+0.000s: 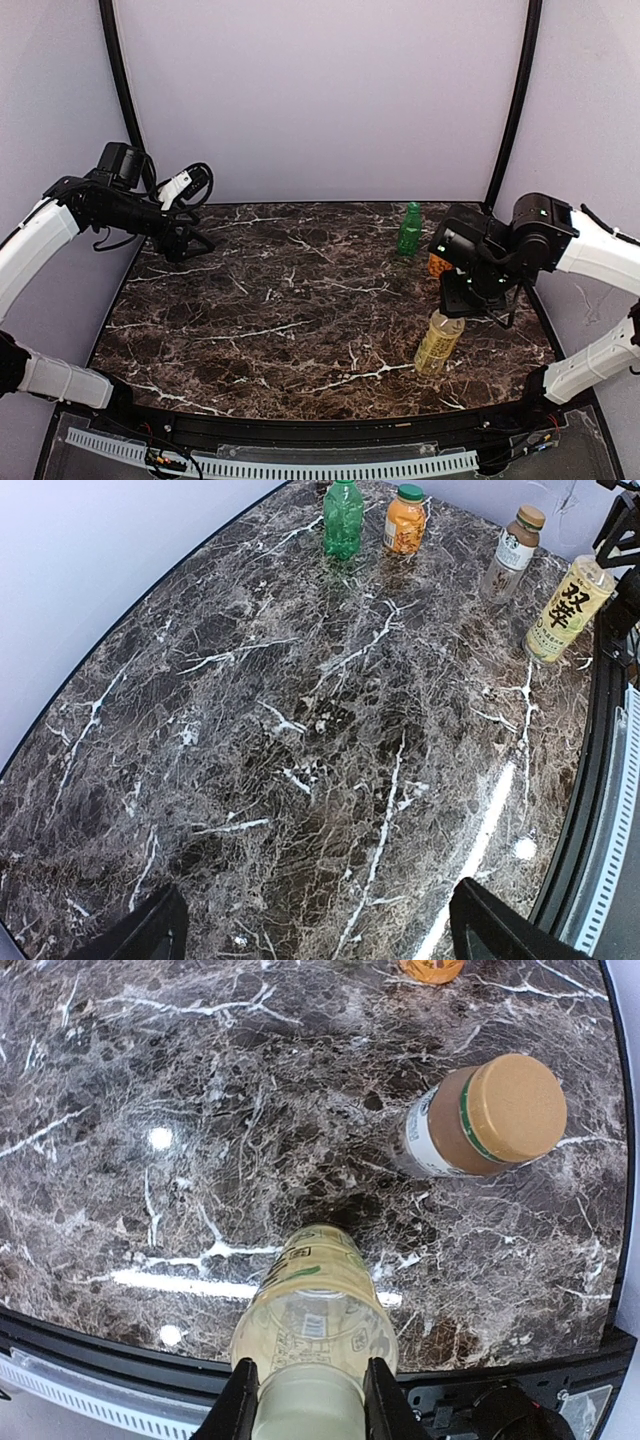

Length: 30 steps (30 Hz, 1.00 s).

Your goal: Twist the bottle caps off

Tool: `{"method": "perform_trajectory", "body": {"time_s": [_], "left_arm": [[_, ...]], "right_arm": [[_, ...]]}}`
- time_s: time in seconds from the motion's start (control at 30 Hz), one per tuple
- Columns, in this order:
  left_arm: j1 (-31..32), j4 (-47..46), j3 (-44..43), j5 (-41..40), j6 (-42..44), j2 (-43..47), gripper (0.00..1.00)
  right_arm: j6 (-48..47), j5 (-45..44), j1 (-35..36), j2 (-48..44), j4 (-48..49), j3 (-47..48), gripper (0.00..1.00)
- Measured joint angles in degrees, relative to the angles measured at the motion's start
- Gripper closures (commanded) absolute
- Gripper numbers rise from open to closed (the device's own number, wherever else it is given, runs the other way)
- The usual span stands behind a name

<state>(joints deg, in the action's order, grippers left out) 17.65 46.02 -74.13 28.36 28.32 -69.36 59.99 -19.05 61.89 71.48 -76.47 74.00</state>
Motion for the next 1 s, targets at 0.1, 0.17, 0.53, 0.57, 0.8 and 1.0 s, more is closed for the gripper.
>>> {"method": "perform_trajectory", "body": {"time_s": [0.1,0.17,0.53,0.57,0.8,1.0], "left_arm": [[0.0,1.14,-0.55,0.02,0.5,-0.09,0.09],[0.0,2.32,-1.9,-0.17,1.49,-0.17,0.09],[9.07,8.74,-10.56,-6.25,10.93,1.55,0.01],[10.88,8.11,-9.86,-6.99,11.61,2.4,0.01],[19.56,-0.72,-1.62,-14.95,12.74,7.54,0.01],[19.67,-8.5,0.96,-21.07,12.15,3.02,0.01]], "right_arm": [[-4.15,2.19,0.33,0.7,0.31,1.2,1.0],[-9.35,5.42,0.66,1.99,4.37,3.23,1.0],[-33.33,20.74,-0.11,23.04,35.21,28.17,1.0],[-33.99,22.43,-0.55,24.48,36.85,29.59,1.0],[-35.76,35.87,-6.38,32.87,47.82,35.8,1.0],[-35.45,43.85,-8.9,33.68,52.63,35.85,1.0]]}}
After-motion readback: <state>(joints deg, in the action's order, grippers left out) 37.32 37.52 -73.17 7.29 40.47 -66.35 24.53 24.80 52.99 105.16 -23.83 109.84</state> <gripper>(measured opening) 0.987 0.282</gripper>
